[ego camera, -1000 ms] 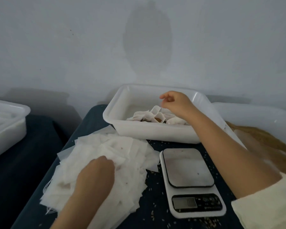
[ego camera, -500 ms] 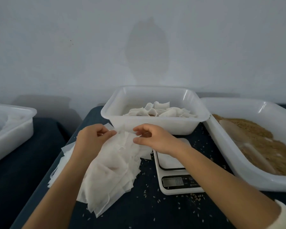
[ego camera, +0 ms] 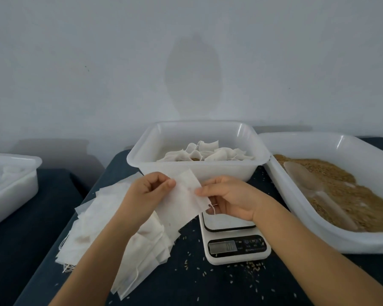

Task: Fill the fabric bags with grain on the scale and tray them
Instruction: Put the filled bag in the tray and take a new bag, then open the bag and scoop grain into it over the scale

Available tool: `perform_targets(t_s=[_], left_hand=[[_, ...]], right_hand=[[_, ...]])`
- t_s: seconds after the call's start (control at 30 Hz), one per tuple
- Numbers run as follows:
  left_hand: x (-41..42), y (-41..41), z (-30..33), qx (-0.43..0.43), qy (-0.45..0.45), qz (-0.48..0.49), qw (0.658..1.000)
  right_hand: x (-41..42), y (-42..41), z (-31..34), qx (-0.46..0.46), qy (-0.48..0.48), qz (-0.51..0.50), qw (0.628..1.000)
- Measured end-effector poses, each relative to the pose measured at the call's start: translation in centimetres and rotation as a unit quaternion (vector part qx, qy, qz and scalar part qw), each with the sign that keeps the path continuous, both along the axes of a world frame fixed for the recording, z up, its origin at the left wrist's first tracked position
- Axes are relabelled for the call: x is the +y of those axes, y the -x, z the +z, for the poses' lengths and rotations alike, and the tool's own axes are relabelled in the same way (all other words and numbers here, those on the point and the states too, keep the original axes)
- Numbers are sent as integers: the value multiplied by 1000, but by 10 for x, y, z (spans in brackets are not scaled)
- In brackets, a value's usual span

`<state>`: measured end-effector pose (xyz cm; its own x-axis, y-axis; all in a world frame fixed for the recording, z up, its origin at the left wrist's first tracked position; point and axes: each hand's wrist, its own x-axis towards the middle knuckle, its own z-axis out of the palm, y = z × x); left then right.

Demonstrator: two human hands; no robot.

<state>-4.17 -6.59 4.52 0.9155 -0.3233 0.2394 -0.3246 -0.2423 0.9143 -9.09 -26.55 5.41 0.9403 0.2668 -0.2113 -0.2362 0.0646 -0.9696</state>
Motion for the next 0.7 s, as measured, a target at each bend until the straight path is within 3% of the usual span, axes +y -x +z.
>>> perform_targets(t_s=[0.07,0.1,0.2,0.27,0.53,0.7], left_hand=[[-11,7,-8,-42,-56,10,997],[-16,13,-11,-103,-83,22,991],[-29,24,-15,-381,-109,-12,918],[-37,29,-13,-446,-126,-102,880],[-54,29,-3,-410,-204,-201,866],[-57,26,-7,-345,-191,-184,900]], right_hand=[[-6,7,-2,-4,12,-28,1000],[-8,10,-4,-16,33,-39,999],[-12,20,-7,-69,121,-55,989],[-15,26,-11,-101,176,-67,977],[-35,42,-15,-140,260,-96,950],[-45,43,-13,-147,215,-165,951]])
